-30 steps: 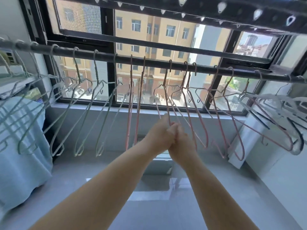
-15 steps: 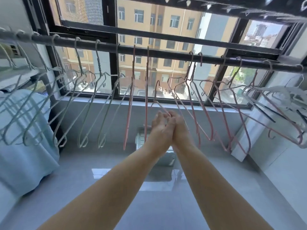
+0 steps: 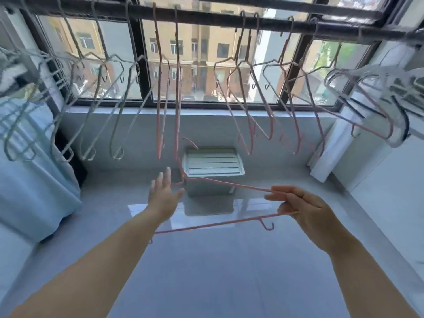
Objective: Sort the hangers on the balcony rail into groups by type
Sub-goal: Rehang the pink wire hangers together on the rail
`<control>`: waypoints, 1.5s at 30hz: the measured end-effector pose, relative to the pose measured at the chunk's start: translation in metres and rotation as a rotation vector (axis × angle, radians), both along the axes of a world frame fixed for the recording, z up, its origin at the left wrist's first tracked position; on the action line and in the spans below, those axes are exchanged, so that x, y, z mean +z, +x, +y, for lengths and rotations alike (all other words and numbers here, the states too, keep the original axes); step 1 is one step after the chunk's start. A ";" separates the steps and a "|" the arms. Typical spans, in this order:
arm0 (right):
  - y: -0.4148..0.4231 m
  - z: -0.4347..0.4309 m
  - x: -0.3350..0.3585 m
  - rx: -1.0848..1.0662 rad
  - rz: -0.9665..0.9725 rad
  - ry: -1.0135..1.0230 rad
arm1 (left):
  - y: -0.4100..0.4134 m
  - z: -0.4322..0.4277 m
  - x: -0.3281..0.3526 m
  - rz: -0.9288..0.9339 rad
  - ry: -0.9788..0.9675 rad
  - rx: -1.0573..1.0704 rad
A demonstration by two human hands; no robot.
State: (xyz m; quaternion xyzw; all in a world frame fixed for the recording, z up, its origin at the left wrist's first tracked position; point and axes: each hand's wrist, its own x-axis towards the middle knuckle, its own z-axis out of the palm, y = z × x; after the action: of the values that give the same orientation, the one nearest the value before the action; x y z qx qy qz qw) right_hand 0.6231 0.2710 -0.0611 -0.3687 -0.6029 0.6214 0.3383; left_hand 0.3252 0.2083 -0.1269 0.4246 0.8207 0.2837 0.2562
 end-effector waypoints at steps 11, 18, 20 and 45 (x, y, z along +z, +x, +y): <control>-0.002 0.005 -0.049 -0.366 -0.569 0.320 | -0.010 -0.016 0.009 -0.425 0.092 -0.144; -0.053 -0.068 -0.077 0.166 -0.641 0.402 | 0.027 0.003 0.009 -0.827 0.207 0.110; -0.066 -0.085 -0.079 0.288 -0.672 0.367 | 0.035 0.011 0.013 -0.995 0.273 0.212; -0.121 -0.036 0.065 -0.086 -0.033 0.664 | 0.077 0.019 0.184 -0.619 0.533 -0.294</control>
State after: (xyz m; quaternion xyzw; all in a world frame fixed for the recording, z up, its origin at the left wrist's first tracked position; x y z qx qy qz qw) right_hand 0.5023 0.2348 0.0038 -0.2737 -0.7617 0.3701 0.4560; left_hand 0.4026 0.2277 0.0572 0.4831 0.5343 0.5601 0.4092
